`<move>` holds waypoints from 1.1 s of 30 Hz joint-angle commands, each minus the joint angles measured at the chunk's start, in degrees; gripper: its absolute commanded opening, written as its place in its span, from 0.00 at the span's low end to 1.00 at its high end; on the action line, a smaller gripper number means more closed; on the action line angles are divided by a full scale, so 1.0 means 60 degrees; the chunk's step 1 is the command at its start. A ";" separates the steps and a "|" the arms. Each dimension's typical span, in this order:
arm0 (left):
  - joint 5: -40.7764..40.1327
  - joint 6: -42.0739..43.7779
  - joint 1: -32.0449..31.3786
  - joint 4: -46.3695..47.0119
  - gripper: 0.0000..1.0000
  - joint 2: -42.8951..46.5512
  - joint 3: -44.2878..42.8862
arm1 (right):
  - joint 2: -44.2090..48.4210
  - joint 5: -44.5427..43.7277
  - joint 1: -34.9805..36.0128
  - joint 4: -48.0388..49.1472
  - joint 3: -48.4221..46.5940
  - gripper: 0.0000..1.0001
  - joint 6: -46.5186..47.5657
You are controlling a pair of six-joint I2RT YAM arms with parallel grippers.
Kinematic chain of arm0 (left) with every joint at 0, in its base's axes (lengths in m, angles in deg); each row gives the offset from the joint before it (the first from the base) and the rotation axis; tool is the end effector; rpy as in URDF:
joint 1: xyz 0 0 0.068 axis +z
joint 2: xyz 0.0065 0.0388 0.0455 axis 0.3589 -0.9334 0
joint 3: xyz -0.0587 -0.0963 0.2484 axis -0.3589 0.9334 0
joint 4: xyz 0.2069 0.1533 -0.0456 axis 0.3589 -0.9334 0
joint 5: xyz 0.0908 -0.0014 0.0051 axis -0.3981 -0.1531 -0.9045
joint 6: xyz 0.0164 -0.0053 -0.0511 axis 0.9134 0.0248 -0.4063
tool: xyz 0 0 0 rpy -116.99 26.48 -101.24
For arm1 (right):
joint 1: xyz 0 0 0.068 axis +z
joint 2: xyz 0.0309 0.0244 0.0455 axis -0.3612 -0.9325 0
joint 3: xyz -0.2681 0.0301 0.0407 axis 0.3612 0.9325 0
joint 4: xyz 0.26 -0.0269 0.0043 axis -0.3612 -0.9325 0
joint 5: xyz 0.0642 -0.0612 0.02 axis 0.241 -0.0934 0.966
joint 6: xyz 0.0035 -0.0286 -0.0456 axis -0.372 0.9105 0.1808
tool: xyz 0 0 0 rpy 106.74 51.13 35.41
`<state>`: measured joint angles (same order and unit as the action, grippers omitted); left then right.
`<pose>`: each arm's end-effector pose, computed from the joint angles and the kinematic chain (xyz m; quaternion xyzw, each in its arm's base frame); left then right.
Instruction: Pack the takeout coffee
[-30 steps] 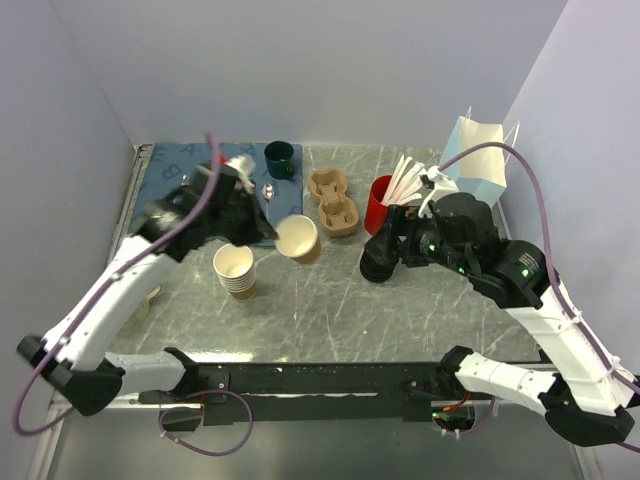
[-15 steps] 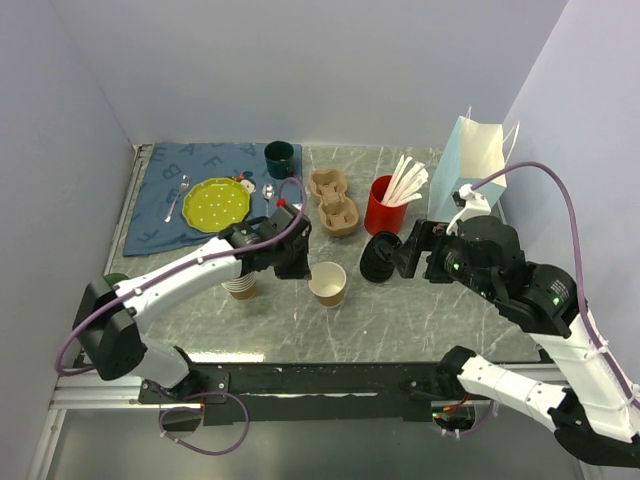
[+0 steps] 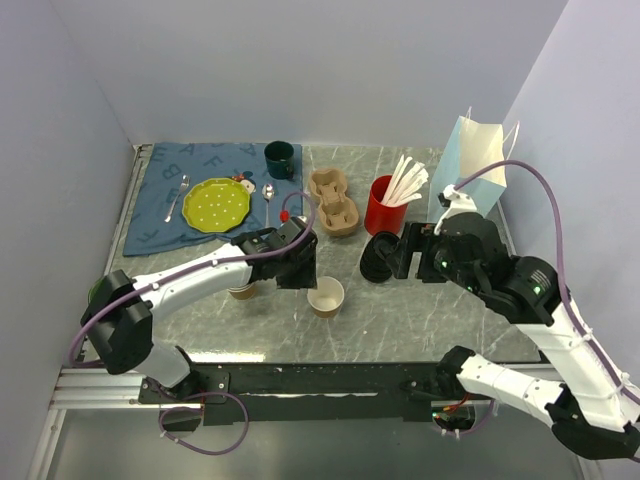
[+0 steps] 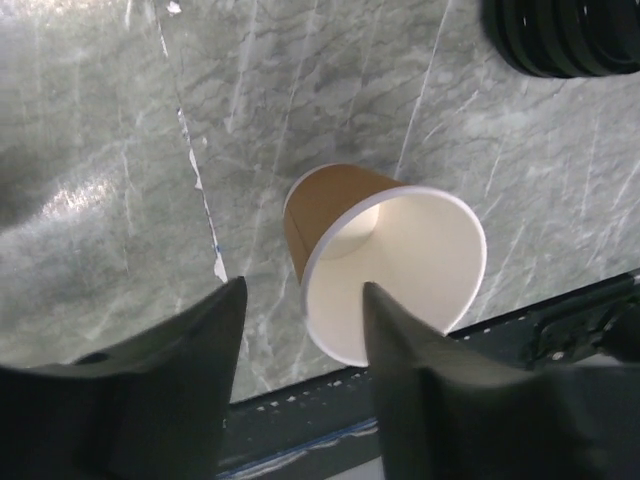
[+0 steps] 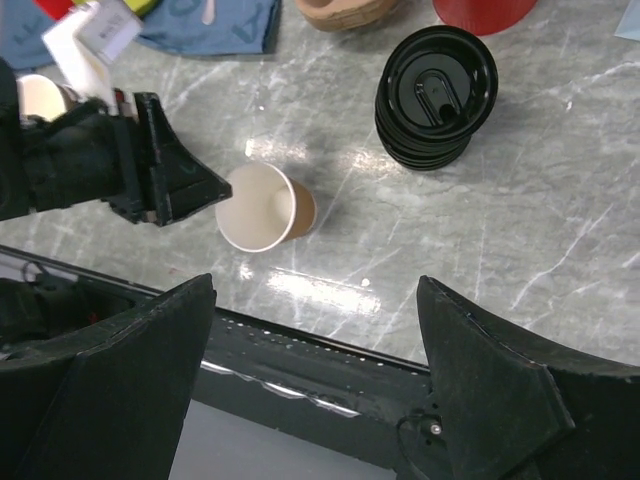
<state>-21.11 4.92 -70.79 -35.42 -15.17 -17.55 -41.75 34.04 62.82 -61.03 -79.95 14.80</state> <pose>0.1994 -0.2324 0.2482 0.0093 0.9615 -0.1866 0.2014 0.1048 0.0838 0.4101 -0.0178 0.8944 0.1958 0.4017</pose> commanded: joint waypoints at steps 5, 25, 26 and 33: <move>-0.0389 0.0142 -0.0042 -0.0744 0.99 0.1338 -0.1967 | -0.1011 -0.0152 -0.0144 0.0531 -0.0541 0.81 0.0838; -0.1150 0.0553 -0.0028 -0.1492 0.97 0.6201 -0.1472 | -0.4543 0.4200 -0.3821 0.2787 0.0278 0.40 0.2408; -0.1195 0.0553 -0.0042 -0.1477 0.97 0.6319 -0.1443 | -0.4718 0.4098 -0.3807 0.2831 0.0293 0.41 0.2320; -0.1224 0.0611 -0.0028 -0.1272 0.97 0.7009 -0.1252 | -0.5422 0.3628 -0.3807 0.3212 0.0542 0.45 0.2349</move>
<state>-27.34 7.56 -70.79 -44.31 25.22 -25.18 -72.94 56.95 40.24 -45.07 -77.62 28.02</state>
